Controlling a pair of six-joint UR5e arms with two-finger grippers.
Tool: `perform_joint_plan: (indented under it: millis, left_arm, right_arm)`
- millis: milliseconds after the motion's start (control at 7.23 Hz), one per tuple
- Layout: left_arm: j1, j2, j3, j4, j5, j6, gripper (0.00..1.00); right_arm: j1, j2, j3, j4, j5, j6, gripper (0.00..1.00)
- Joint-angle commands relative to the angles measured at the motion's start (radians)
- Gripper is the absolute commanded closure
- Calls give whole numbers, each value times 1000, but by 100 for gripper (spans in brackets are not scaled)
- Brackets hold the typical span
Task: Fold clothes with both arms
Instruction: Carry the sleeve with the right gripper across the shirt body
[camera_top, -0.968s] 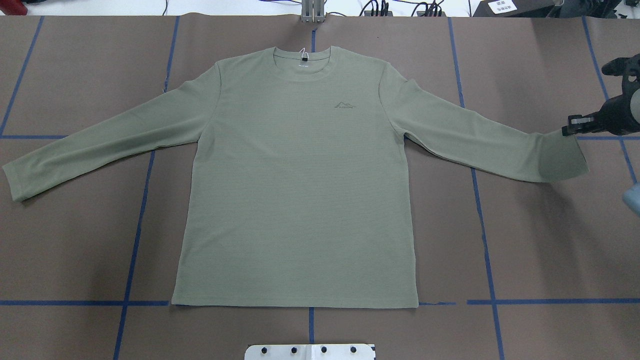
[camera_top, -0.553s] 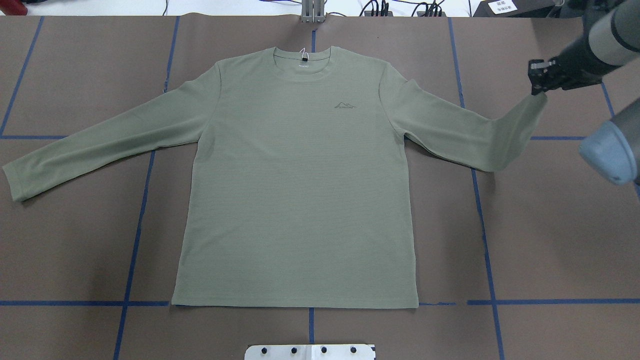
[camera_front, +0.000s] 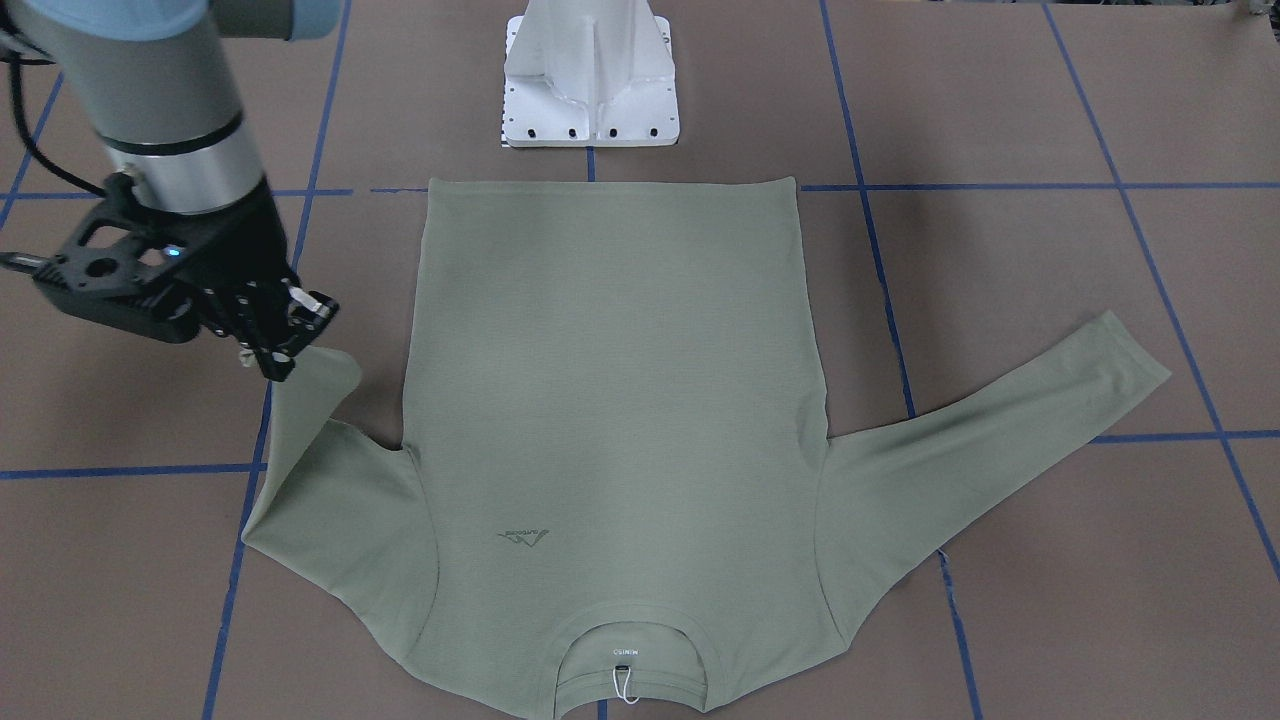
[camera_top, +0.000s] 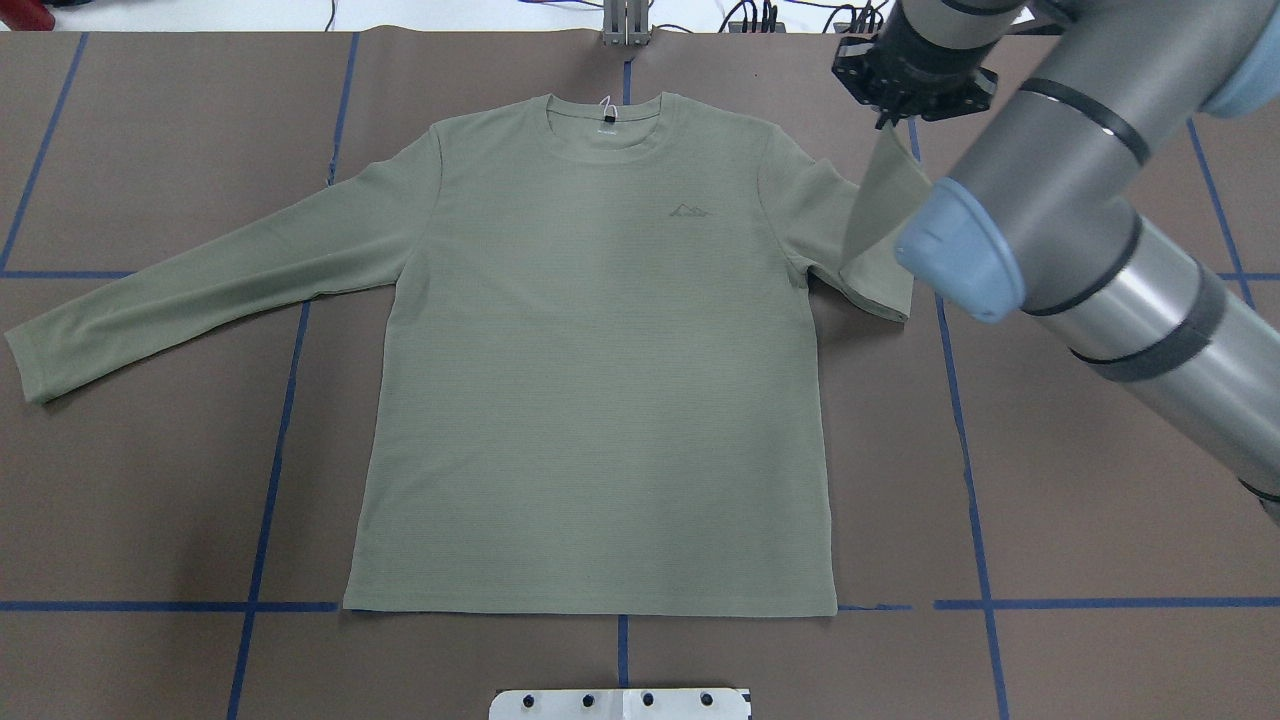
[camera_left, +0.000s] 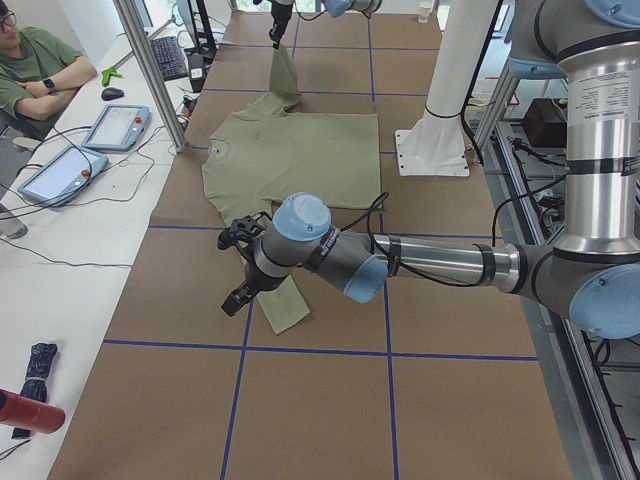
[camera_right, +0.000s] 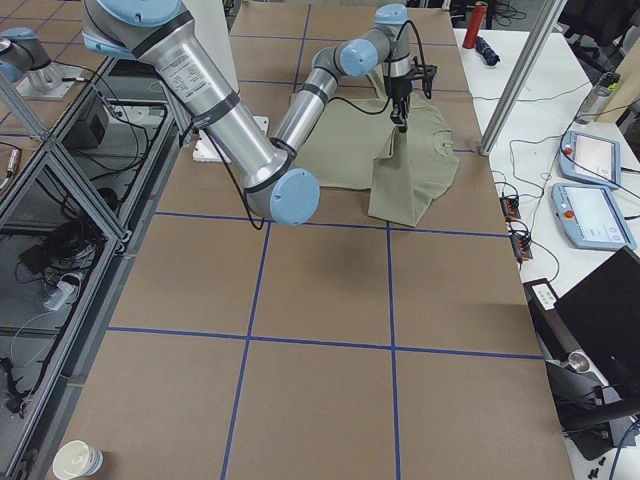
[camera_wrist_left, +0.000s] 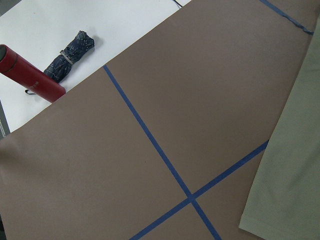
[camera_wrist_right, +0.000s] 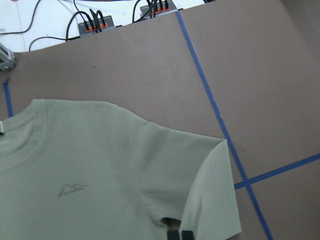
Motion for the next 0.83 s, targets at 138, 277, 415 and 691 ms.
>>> perform_joint_plan:
  millis: [138, 277, 415, 691]
  left_arm:
    - [1, 0, 10, 0, 1, -3, 0]
    - [1, 0, 19, 0, 1, -3, 0]
    - [0, 0, 21, 0, 1, -3, 0]
    - [0, 0, 29, 0, 3, -3, 0]
  right_arm:
    - [-174, 480, -518, 6, -197, 342, 100]
    - [-227, 528, -558, 23, -249, 387, 100]
    - [-287, 541, -567, 49, -313, 389, 100]
    - [-387, 564, -697, 208, -442, 423, 100]
